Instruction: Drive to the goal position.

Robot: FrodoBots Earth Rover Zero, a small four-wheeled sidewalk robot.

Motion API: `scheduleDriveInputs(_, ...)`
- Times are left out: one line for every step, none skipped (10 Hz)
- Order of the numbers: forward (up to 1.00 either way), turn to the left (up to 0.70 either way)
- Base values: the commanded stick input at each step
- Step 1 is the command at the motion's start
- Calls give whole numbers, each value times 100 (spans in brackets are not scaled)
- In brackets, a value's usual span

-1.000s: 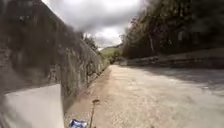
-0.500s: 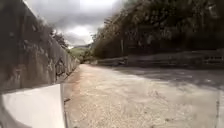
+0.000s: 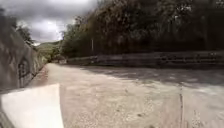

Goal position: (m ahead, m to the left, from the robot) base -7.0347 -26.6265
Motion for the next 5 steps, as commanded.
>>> scheduleDriveInputs(0, -65)
scheduleDriveInputs(0, -65)
scheduleDriveInputs(0, -65)
scheduleDriveInputs(0, -65)
scheduleDriveInputs(0, -65)
